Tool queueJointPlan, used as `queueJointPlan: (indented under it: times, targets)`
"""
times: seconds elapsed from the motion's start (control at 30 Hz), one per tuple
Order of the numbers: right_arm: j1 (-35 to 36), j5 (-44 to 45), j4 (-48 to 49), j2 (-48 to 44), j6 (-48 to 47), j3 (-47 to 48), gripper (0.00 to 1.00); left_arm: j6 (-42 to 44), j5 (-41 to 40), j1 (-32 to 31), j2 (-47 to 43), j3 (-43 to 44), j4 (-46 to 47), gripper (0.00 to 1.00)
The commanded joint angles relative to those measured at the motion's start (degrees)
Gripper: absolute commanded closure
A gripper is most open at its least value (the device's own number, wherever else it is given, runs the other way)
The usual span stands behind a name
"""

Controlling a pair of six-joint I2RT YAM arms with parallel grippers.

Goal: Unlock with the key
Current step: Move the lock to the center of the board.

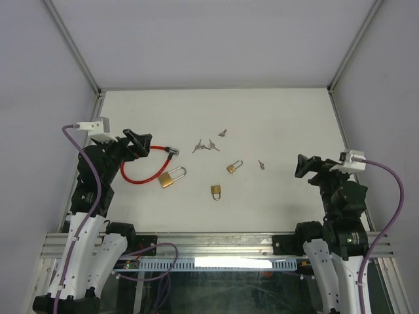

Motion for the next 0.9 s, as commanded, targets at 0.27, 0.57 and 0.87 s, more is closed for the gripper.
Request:
queueJointPlan:
  times: [0.27, 0.57, 0.87]
  targets:
    - [-0.4, -2.3, 3.4, -3.1, -0.5, 0.4, 0.00, -6.5, -3.6, 0.6, 9.5, 5.4, -4.0, 0.01]
    - [-0.4, -4.0, 3.7, -5.8, -0.8, -0.2, 0.01, -12.6, -3.1, 0.6, 22.0, 10.0, -9.8, 0.01]
    - [0.0, -4.9, 3.9, -8.4, -0.8, -0.8, 0.01, -23.1, -7.2, 0.6, 37.2, 16.8, -16.5, 0.01]
